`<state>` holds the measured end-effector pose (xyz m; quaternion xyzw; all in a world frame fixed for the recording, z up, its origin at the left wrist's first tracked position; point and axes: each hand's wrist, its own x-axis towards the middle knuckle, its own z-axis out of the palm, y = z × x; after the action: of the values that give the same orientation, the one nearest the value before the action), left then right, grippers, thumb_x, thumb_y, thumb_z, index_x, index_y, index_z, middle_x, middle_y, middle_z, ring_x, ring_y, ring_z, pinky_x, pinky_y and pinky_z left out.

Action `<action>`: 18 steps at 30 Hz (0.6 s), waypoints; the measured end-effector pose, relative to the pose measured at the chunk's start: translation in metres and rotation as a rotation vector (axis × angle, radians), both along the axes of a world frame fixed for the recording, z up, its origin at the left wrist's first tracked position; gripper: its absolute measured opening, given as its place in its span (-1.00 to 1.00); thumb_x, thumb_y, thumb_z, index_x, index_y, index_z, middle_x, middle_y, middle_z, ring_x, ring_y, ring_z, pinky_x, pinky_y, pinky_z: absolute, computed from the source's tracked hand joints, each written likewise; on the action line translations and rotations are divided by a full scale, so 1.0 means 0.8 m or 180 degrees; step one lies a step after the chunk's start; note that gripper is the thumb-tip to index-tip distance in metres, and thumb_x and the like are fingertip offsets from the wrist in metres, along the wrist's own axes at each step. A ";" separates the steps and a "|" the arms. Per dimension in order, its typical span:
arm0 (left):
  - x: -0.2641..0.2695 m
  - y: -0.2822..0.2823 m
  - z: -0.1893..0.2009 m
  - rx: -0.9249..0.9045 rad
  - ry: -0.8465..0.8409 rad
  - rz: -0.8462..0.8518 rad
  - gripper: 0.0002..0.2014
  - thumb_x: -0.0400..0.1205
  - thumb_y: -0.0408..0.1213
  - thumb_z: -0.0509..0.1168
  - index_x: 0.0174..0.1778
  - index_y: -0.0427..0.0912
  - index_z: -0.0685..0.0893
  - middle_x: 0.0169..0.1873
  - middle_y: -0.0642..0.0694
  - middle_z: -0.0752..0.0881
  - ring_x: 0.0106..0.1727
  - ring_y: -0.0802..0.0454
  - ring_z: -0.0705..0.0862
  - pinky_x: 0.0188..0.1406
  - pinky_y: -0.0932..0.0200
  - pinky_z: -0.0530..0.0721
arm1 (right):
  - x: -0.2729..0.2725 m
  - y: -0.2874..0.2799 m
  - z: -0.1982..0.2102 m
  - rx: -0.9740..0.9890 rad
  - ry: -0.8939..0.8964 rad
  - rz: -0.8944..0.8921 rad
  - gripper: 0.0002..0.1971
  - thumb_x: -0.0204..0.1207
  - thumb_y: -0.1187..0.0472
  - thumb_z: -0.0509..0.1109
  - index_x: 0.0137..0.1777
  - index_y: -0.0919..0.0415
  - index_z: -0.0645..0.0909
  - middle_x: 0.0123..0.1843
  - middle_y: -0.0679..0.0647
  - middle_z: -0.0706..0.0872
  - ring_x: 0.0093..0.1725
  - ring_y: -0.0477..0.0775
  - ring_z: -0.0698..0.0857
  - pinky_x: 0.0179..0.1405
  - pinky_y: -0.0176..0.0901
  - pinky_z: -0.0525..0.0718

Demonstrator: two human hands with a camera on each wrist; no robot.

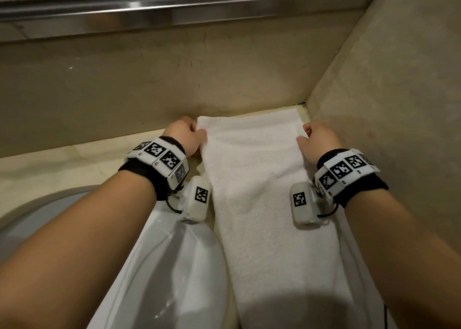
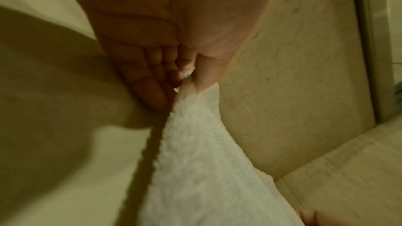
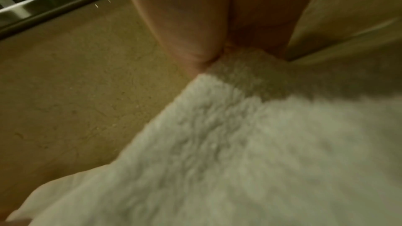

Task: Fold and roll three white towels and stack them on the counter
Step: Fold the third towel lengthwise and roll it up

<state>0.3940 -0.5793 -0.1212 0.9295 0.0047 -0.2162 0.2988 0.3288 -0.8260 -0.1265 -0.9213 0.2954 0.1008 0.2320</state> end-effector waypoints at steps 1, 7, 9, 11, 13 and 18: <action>-0.001 0.010 -0.002 0.0073 -0.0098 0.0038 -0.84 0.62 -0.15 0.19 -0.10 -0.18 0.47 -0.16 -0.20 0.62 -0.07 -0.18 0.59 -0.19 0.14 0.42 | 0.006 0.003 0.000 0.0032 -0.0001 0.0098 -0.64 0.59 0.23 0.22 0.38 0.28 0.41 0.35 0.25 0.58 0.30 0.28 0.55 0.21 -0.07 0.49; -0.007 0.028 -0.006 -0.0792 0.0005 0.0683 -0.83 0.56 -0.15 0.31 -0.23 -0.10 0.47 -0.29 -0.09 0.63 -0.32 -0.03 0.63 -0.39 0.23 0.74 | 0.030 0.011 0.000 -0.0317 0.0212 0.0424 -0.72 0.54 0.26 0.25 0.22 0.32 0.44 0.19 0.30 0.64 0.15 0.32 0.61 -0.06 -0.09 0.48; -0.009 0.024 -0.005 -0.1131 0.0319 0.0899 -0.81 0.52 -0.12 0.38 -0.19 -0.10 0.50 -0.27 -0.10 0.65 -0.29 -0.03 0.67 -0.32 0.17 0.79 | 0.030 0.008 0.000 -0.0267 0.0243 0.0384 -0.72 0.53 0.22 0.28 0.18 0.33 0.45 0.18 0.31 0.64 0.14 0.32 0.61 -0.04 -0.07 0.49; -0.010 0.021 -0.007 -0.1088 0.0498 0.0800 -0.78 0.50 -0.15 0.40 -0.06 -0.13 0.55 -0.14 -0.15 0.71 -0.13 -0.13 0.72 -0.07 -0.01 0.78 | 0.030 0.005 0.002 -0.0161 0.0253 0.0332 -0.70 0.54 0.18 0.29 0.19 0.32 0.46 0.21 0.30 0.63 0.17 0.32 0.60 -0.01 -0.08 0.48; -0.010 0.020 -0.009 -0.0735 0.0387 0.0569 -0.75 0.51 -0.16 0.39 0.05 -0.14 0.59 -0.05 -0.17 0.74 -0.02 -0.17 0.73 0.08 -0.07 0.72 | 0.024 0.003 0.004 -0.0013 0.0219 0.0259 -0.68 0.55 0.09 0.28 0.20 0.28 0.48 0.21 0.26 0.64 0.16 0.28 0.60 -0.02 -0.10 0.45; -0.014 0.026 -0.012 -0.1017 0.0319 0.0770 -0.77 0.58 -0.18 0.30 0.12 -0.16 0.62 -0.12 -0.13 0.74 -0.15 -0.08 0.72 -0.17 0.12 0.78 | -0.005 0.003 -0.003 -0.0136 0.0508 0.0439 -0.47 0.56 -0.08 0.24 0.37 0.30 0.42 0.33 0.22 0.58 0.29 0.27 0.55 0.13 -0.04 0.48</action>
<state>0.3831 -0.5585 -0.1309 0.8510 0.0968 -0.2228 0.4656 0.3247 -0.8238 -0.1289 -0.9332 0.2508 0.1833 0.1805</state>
